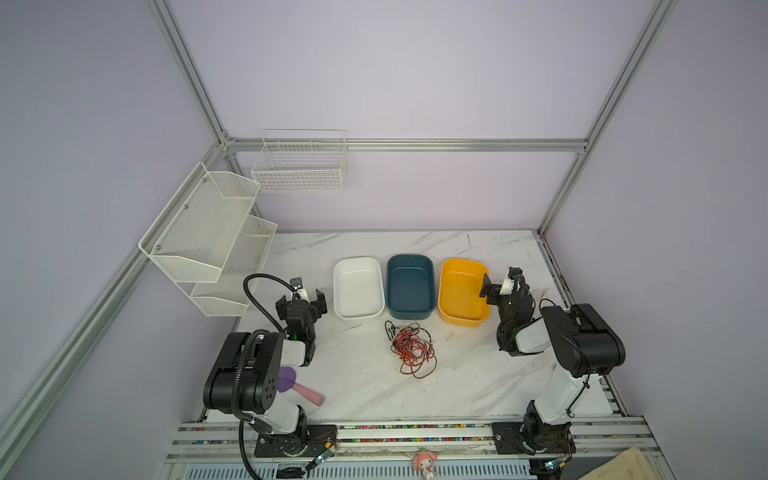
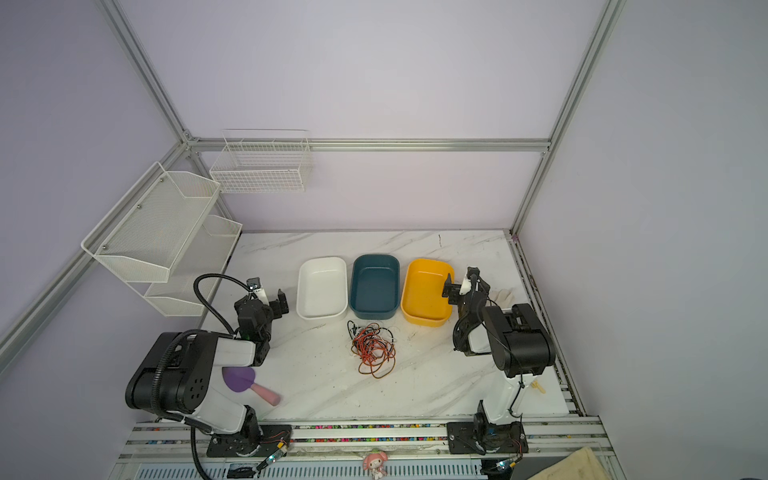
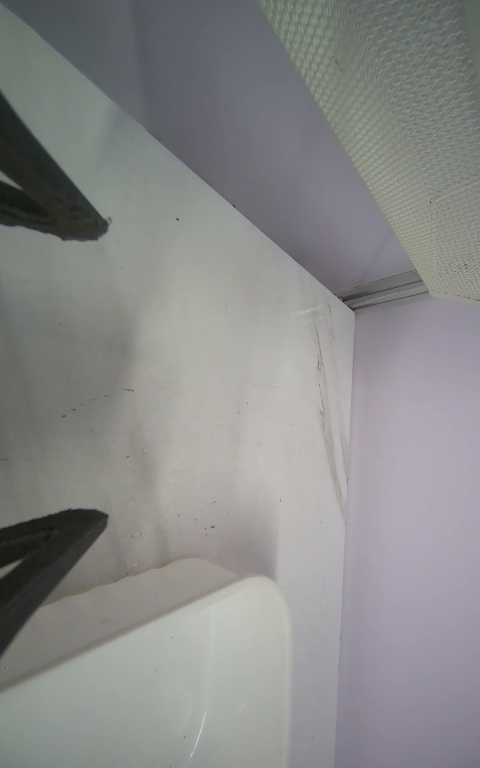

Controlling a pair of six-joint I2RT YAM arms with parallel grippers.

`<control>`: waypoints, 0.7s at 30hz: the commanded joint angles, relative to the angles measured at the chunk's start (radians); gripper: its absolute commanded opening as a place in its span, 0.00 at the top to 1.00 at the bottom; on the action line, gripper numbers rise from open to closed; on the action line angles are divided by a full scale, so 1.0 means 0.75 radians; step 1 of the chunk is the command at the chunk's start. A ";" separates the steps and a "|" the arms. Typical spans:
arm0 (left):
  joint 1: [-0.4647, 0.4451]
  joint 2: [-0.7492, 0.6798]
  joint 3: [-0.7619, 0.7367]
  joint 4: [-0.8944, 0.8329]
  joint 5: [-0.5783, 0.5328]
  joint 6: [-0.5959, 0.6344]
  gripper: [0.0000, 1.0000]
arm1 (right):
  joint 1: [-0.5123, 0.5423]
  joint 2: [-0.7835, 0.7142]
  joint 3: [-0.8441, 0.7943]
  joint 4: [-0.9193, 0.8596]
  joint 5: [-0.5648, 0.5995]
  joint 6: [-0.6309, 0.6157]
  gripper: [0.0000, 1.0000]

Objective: Untangle the cables

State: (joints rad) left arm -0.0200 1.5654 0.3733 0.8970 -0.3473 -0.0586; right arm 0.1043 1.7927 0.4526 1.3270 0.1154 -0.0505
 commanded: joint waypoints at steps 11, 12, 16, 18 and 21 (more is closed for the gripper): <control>0.001 0.001 -0.003 0.074 -0.006 0.017 0.00 | -0.008 -0.016 0.019 0.021 0.007 -0.026 0.02; 0.002 -0.001 -0.002 0.074 -0.006 0.017 0.00 | -0.008 -0.016 0.018 0.021 0.006 -0.026 0.02; 0.001 -0.001 -0.001 0.074 -0.005 0.017 0.00 | -0.008 -0.015 0.018 0.020 0.006 -0.027 0.02; 0.001 0.000 -0.002 0.074 -0.005 0.018 0.00 | -0.008 -0.016 0.019 0.022 0.008 -0.027 0.02; 0.000 0.001 -0.002 0.073 -0.005 0.018 0.00 | -0.008 -0.036 0.010 0.028 0.033 -0.024 0.02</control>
State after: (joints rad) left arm -0.0200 1.5654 0.3733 0.8970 -0.3473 -0.0586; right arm 0.1043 1.7924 0.4526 1.3270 0.1184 -0.0509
